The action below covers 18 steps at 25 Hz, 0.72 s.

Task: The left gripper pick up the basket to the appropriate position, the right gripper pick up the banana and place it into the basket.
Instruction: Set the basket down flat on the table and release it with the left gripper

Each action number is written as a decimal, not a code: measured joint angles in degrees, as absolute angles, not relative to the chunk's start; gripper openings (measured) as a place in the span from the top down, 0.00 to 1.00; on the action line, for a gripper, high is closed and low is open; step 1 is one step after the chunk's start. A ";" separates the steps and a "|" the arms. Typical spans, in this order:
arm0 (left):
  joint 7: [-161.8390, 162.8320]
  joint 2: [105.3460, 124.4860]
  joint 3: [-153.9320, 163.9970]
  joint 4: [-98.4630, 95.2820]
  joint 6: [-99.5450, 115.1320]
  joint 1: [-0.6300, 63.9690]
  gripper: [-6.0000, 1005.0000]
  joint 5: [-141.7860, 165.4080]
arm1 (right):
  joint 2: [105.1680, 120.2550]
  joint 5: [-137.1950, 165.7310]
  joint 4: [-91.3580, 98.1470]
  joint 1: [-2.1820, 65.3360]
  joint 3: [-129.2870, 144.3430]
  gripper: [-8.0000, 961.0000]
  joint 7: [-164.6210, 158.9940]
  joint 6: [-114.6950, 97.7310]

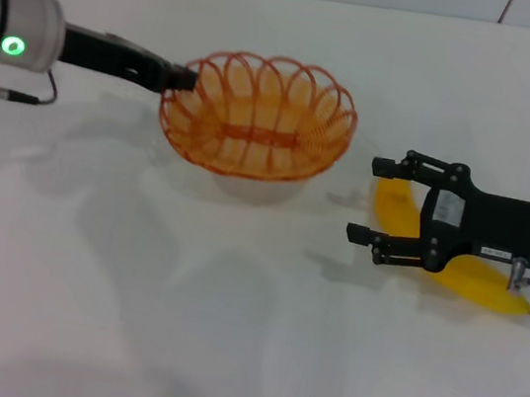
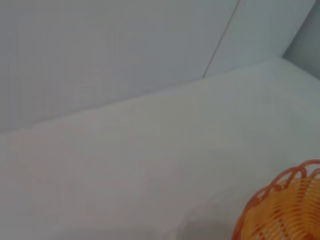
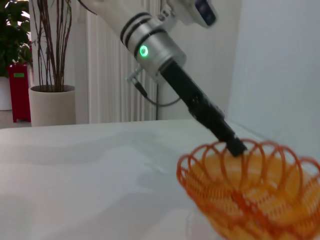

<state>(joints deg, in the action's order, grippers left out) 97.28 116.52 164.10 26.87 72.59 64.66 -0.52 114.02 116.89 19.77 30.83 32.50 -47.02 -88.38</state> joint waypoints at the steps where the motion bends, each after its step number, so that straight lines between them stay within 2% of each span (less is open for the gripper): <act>1: 98.08 116.52 164.10 25.83 71.28 64.90 0.94 0.49 | 114.08 116.89 19.77 30.99 32.50 0.07 -47.02 -88.33; 9: 100.33 116.65 163.99 19.37 60.46 65.30 0.94 4.02 | 114.44 116.90 19.77 31.95 32.52 0.08 -47.02 -88.09; 18: 99.03 116.71 164.00 15.65 58.39 65.86 0.94 4.20 | 114.55 116.89 19.77 31.99 32.52 0.07 -46.96 -87.99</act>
